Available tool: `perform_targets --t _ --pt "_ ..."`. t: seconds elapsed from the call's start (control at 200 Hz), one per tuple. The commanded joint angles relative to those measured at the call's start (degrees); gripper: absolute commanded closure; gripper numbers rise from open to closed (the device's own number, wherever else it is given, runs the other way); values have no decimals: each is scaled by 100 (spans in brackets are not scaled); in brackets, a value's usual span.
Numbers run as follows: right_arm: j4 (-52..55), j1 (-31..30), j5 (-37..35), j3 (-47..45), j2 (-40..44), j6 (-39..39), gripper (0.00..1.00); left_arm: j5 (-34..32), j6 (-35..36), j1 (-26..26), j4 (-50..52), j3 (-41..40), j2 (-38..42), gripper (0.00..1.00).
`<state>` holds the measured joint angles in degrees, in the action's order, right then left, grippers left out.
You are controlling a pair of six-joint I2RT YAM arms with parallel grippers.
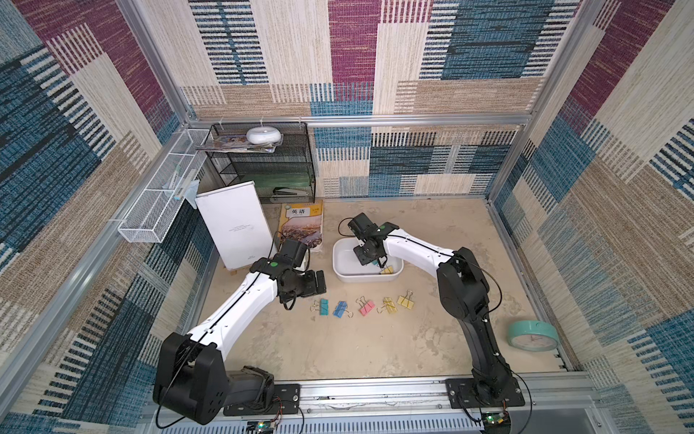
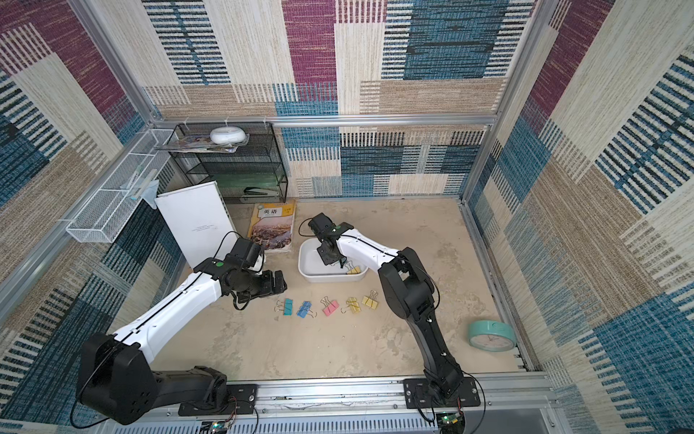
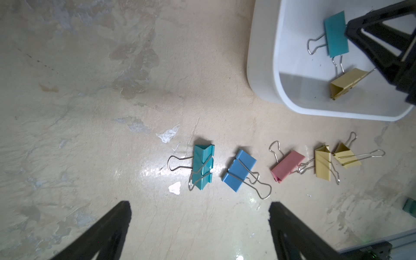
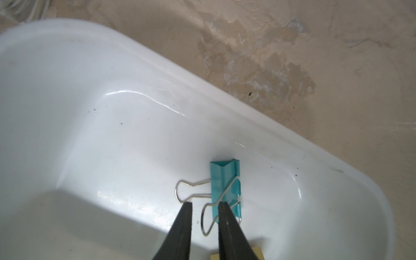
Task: Take out the binder clips from the storage box
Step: Pick up the binder clip from the storage box.
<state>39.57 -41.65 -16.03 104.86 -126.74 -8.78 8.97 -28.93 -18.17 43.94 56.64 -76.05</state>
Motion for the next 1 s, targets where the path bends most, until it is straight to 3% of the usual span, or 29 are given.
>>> perform_targets --t 0.0,0.21,0.391,0.992 --pt "86 -34 -148 -49 -34 49 77 -71 45 16 90 39 29 0" --pt "104 -62 -260 -61 -35 63 85 -53 45 27 70 108 21 0" --pt "127 -87 -336 -18 50 68 100 -62 63 24 56 219 20 0" --pt "790 -105 -980 -175 1449 -240 100 39 195 33 -250 1062 -468 0"
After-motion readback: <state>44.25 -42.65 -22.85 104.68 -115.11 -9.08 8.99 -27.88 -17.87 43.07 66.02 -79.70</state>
